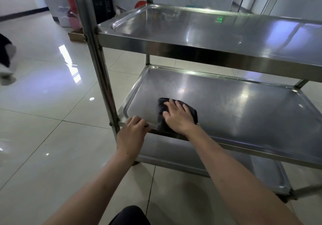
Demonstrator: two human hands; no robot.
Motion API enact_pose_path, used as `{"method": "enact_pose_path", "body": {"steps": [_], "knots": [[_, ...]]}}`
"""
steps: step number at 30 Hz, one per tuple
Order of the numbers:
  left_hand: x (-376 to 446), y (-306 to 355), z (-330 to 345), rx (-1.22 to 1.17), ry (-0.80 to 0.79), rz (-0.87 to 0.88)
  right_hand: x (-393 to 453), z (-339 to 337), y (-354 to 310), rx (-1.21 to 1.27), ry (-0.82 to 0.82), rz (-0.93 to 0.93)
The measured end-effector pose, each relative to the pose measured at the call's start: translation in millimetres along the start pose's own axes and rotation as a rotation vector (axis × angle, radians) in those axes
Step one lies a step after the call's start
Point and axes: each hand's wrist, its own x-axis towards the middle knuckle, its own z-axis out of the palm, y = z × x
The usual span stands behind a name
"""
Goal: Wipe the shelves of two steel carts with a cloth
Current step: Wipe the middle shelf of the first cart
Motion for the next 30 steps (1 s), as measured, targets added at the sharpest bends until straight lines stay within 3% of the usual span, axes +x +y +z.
{"method": "enact_pose_path", "body": {"steps": [7,15,18,23,26,30], "knots": [[-10,-8,3,0.053,0.080,0.040,-28,-18,69,-0.122,0.003,0.153],[-15,-13,13,0.070,0.144,0.158,77,-20,37,-0.154,0.028,0.179],[-13,-15,16,0.072,0.153,0.167,111,-15,4,-0.167,0.032,0.126],[-12,-18,17,0.081,0.186,0.137,90,9,-54,-0.184,-0.054,-0.150],[-17,-20,21,0.066,0.219,0.138,65,8,-30,-0.161,-0.066,-0.193],[-19,-19,27,0.032,0.254,0.160,65,-10,28,-0.189,0.024,0.008]]}}
